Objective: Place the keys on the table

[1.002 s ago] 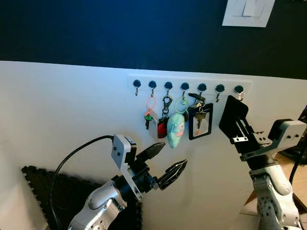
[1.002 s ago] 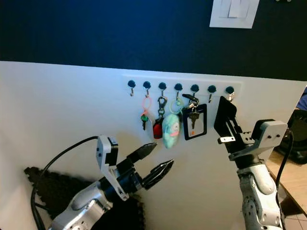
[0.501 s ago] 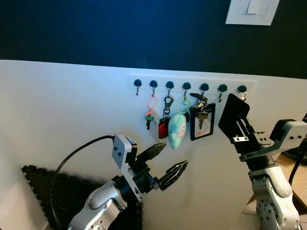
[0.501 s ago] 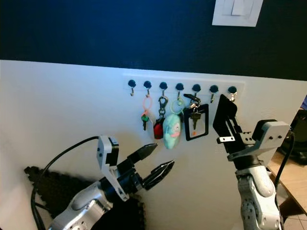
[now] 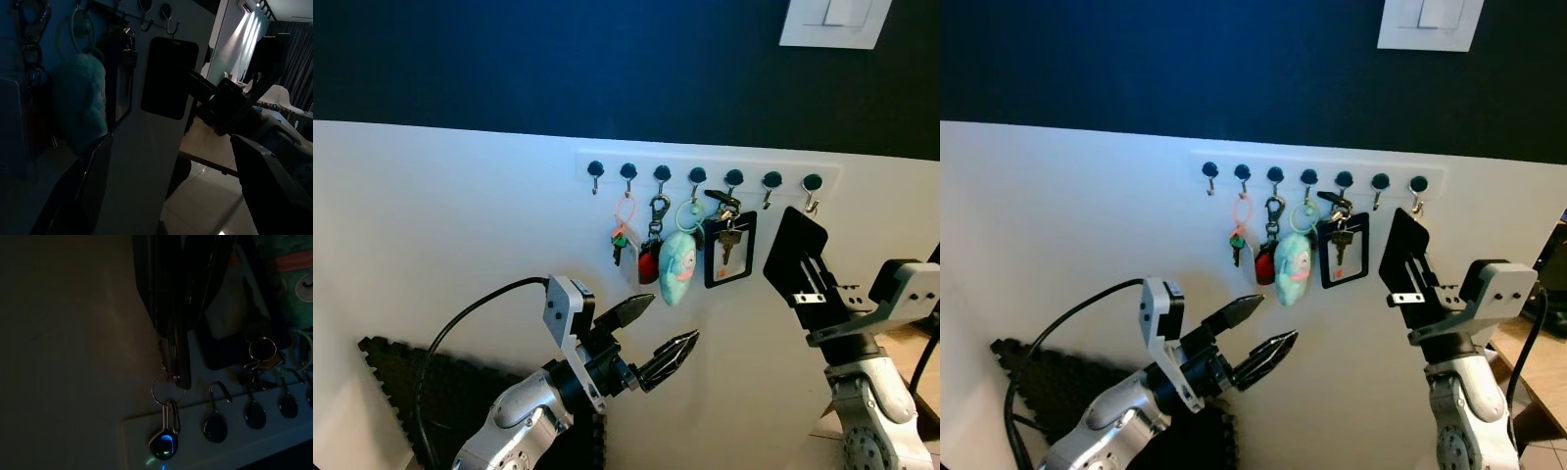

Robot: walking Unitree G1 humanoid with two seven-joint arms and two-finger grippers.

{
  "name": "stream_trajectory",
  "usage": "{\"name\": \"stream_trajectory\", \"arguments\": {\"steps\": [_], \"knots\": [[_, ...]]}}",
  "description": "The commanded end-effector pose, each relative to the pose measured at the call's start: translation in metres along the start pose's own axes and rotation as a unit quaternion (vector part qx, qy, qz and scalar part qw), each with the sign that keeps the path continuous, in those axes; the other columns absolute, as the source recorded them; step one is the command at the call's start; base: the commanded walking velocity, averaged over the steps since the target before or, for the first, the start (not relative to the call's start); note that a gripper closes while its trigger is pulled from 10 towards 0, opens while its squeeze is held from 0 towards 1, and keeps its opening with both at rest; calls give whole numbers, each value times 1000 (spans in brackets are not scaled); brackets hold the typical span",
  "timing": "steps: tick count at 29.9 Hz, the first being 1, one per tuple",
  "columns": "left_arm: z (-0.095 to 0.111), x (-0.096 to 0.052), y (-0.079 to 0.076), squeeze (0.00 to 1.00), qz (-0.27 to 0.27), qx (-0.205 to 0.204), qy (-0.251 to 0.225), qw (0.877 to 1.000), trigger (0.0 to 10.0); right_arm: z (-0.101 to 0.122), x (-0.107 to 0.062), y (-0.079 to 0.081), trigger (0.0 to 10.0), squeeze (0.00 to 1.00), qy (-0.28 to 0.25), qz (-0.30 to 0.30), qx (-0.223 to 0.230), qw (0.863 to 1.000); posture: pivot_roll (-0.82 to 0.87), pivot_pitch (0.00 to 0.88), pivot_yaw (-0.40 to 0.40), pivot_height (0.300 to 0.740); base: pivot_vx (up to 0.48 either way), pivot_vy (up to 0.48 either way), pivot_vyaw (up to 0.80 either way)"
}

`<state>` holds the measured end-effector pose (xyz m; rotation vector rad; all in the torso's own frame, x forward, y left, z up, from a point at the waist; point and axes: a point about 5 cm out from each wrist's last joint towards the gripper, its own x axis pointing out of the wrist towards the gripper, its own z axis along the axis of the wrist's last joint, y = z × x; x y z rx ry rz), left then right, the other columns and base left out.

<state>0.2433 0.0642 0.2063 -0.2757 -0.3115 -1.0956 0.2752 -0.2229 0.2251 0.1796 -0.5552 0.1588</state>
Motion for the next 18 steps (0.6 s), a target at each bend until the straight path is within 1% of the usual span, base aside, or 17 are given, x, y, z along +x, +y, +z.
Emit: {"name": "stream_trajectory", "arguments": {"steps": [1,6,18], "knots": [[-1,0,-4,0,-11,2,9,1000,10000,6,-1,3,10000,0,-11,-1,4,1000,65,82,3,740,0,0,0],[0,0,-4,0,-12,2,9,1000,10000,10,1,5,10000,0,-17,1,5,1000,64,82,4,740,0,0,0],[0,1,-4,0,-13,-1,7,1000,10000,26,11,13,10000,0,-45,13,11,999,64,84,4,740,0,0,0]]}}
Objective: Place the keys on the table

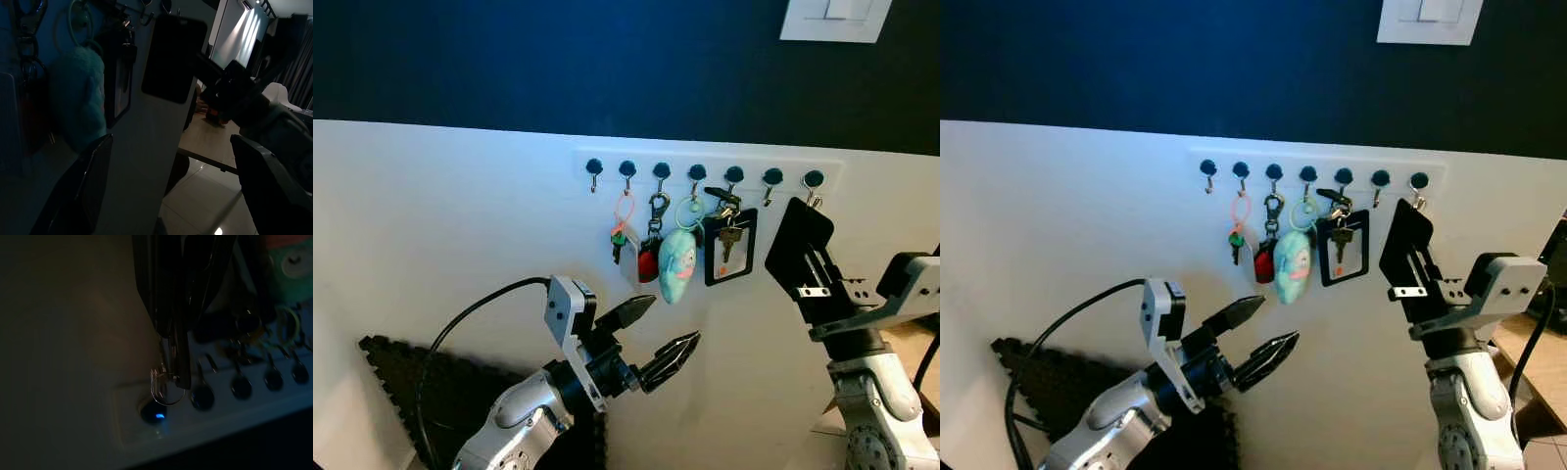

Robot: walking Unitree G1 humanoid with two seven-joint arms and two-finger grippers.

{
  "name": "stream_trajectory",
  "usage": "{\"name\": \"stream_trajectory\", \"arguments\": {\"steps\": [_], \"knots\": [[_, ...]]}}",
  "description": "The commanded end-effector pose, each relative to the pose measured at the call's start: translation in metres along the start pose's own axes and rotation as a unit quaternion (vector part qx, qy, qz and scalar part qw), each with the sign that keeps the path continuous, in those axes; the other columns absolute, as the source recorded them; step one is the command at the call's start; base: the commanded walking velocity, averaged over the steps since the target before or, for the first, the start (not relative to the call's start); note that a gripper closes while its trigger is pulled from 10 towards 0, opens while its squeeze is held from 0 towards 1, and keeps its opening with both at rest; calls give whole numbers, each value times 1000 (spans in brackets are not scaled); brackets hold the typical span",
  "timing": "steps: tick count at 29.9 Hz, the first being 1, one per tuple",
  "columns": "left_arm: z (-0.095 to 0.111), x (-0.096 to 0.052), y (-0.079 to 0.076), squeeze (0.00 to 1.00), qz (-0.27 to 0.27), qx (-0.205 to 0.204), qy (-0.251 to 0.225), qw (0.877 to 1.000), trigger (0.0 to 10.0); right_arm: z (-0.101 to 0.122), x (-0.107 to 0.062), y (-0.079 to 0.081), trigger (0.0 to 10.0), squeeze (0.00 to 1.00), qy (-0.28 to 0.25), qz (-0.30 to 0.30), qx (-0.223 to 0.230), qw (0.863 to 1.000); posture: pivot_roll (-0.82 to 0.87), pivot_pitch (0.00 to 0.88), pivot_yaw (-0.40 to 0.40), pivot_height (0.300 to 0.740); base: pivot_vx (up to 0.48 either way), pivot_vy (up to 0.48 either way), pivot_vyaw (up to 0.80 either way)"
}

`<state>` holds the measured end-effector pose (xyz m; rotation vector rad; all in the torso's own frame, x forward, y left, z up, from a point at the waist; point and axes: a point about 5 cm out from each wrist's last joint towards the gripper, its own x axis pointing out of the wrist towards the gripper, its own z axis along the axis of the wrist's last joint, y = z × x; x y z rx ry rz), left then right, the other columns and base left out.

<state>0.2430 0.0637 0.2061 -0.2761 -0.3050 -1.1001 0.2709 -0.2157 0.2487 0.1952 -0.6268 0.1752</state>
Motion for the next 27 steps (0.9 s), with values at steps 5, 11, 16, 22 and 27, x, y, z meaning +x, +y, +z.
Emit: {"name": "stream_trajectory", "arguments": {"steps": [5,11,16,22,27], "knots": [[1,1,-4,0,-12,1,3,1000,10000,9,5,5,10000,0,-15,7,5,1000,64,84,3,740,0,0,0],[1,1,-4,0,-11,0,2,1000,10000,15,11,10,10000,0,-25,18,10,999,64,87,2,740,0,0,0],[1,1,-4,0,-11,1,1,1000,10000,18,15,14,10000,0,-31,27,9,999,64,87,2,740,0,0,0],[1,2,-3,0,-11,2,0,1000,10000,21,17,16,10000,0,-35,36,6,999,63,87,3,740,0,0,0],[2,2,-3,0,-11,0,-2,1000,10000,14,12,28,10000,0,-15,77,-15,997,61,88,3,740,0,0,0]]}}
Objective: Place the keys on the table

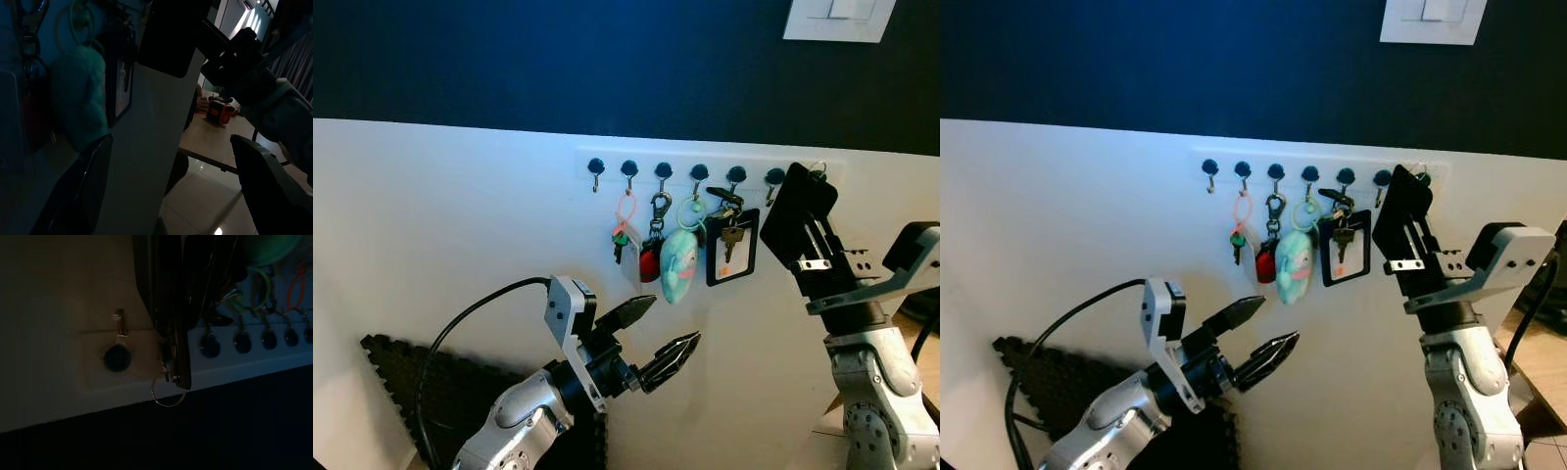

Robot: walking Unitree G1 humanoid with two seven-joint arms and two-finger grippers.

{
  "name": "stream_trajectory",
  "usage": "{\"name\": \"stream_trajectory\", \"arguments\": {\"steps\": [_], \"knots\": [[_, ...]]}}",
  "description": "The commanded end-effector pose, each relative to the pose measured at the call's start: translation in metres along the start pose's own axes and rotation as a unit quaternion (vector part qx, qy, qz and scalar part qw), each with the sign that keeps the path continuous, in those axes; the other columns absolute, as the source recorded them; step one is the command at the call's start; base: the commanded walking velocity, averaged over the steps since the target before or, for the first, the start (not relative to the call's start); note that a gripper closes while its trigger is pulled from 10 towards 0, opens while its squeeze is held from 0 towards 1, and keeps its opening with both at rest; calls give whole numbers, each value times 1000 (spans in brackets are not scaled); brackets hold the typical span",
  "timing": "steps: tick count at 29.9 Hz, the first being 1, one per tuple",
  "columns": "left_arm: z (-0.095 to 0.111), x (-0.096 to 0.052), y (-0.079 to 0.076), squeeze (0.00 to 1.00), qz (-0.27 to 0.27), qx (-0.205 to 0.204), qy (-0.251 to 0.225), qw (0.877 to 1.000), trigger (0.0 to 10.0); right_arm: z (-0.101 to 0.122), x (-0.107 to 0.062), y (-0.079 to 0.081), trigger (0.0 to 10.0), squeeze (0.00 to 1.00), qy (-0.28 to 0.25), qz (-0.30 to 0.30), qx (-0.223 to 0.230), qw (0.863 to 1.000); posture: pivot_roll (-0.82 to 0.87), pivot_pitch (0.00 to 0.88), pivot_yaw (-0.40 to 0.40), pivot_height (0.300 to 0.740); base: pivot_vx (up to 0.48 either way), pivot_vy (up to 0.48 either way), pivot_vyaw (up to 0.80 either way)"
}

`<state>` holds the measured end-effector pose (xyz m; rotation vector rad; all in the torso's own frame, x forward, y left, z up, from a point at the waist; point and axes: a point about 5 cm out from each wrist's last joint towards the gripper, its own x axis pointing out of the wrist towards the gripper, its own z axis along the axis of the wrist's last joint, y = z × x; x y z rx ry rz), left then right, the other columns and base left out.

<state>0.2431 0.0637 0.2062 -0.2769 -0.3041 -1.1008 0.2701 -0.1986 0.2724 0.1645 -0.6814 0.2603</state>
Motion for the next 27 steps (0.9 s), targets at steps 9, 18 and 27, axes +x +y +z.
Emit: {"name": "stream_trajectory", "arguments": {"steps": [9,18,27], "knots": [[2,2,-4,0,-13,-2,-2,1000,10000,-28,-29,19,10000,0,56,30,-11,998,66,91,3,740,0,0,0],[2,2,-4,0,-15,-2,-2,1000,10000,-21,-29,13,10000,0,37,-1,-21,999,64,90,7,740,0,0,0],[2,2,-4,0,-18,-3,-3,1000,10000,-9,-25,6,10000,0,6,-24,-39,999,63,90,10,740,0,0,0]]}}
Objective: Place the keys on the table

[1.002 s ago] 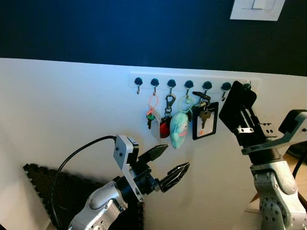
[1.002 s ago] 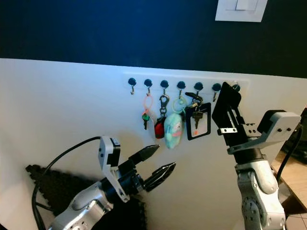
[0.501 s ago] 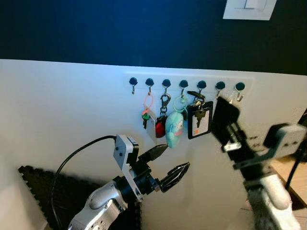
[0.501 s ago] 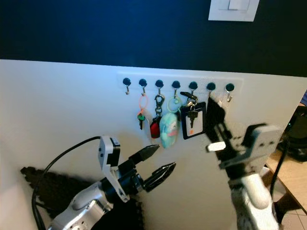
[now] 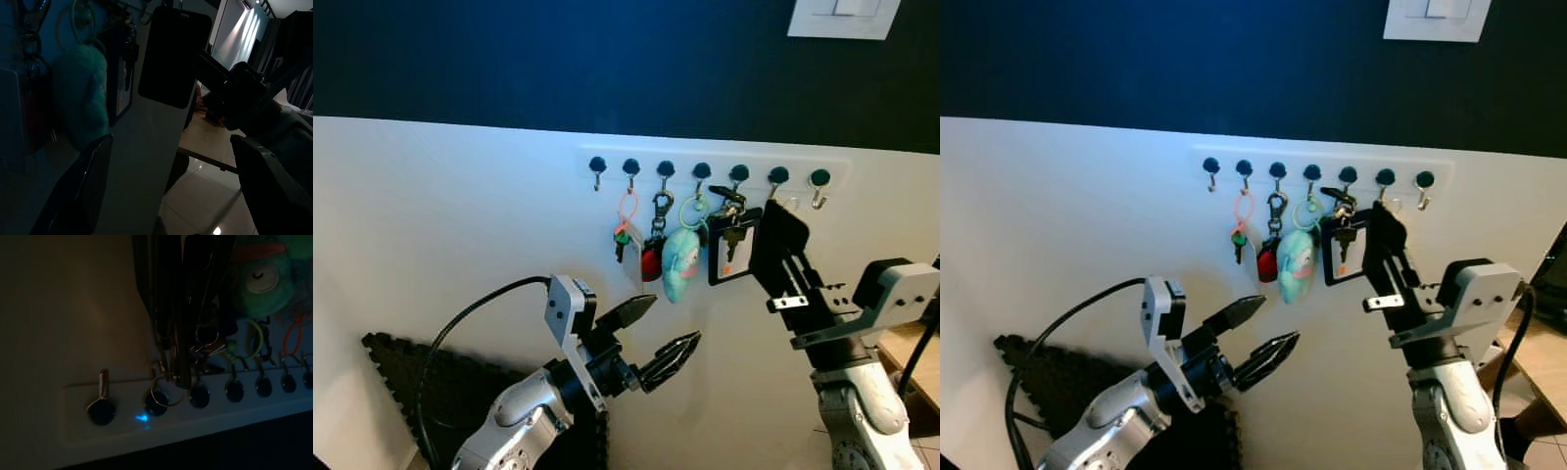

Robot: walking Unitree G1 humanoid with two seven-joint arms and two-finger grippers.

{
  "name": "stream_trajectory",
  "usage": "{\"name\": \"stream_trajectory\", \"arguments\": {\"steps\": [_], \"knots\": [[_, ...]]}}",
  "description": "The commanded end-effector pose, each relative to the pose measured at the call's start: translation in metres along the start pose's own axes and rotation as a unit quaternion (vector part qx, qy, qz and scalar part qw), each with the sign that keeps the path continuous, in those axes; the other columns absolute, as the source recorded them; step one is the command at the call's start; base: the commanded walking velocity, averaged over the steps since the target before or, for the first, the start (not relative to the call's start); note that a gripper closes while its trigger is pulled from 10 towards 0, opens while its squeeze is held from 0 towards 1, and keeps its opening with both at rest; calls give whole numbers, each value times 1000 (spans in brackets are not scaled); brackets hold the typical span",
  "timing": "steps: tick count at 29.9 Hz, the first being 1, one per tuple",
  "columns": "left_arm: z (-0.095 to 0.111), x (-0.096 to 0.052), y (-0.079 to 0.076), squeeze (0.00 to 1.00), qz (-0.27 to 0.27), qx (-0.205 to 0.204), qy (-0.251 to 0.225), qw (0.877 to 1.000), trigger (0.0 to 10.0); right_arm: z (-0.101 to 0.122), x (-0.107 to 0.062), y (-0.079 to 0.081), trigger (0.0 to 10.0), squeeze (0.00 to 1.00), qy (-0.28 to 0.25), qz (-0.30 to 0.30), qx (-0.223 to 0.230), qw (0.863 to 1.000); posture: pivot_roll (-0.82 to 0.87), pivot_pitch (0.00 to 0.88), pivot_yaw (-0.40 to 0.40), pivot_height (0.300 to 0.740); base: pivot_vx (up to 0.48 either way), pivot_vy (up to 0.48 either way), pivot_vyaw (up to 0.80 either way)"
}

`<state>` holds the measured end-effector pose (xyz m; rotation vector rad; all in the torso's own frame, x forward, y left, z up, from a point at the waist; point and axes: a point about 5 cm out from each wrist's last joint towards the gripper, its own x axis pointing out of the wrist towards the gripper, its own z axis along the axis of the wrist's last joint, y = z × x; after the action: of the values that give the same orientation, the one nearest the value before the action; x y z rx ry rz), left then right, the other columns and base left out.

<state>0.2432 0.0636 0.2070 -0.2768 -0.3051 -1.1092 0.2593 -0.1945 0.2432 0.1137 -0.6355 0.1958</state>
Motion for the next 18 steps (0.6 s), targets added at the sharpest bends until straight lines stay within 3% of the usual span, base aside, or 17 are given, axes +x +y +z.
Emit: {"name": "stream_trajectory", "arguments": {"steps": [1,9,18], "knots": [[2,2,-4,0,-14,-3,-3,1000,10000,12,1,-1,10000,0,-29,-7,-12,999,63,88,11,740,0,0,0],[1,2,-5,0,-18,-5,-2,1000,10000,26,1,-21,10000,0,-66,-75,-33,994,60,81,15,740,0,0,0],[1,2,-5,0,-19,-6,-1,1000,10000,14,-9,-32,10000,0,-37,-114,-14,993,59,82,17,740,0,0,0]]}}
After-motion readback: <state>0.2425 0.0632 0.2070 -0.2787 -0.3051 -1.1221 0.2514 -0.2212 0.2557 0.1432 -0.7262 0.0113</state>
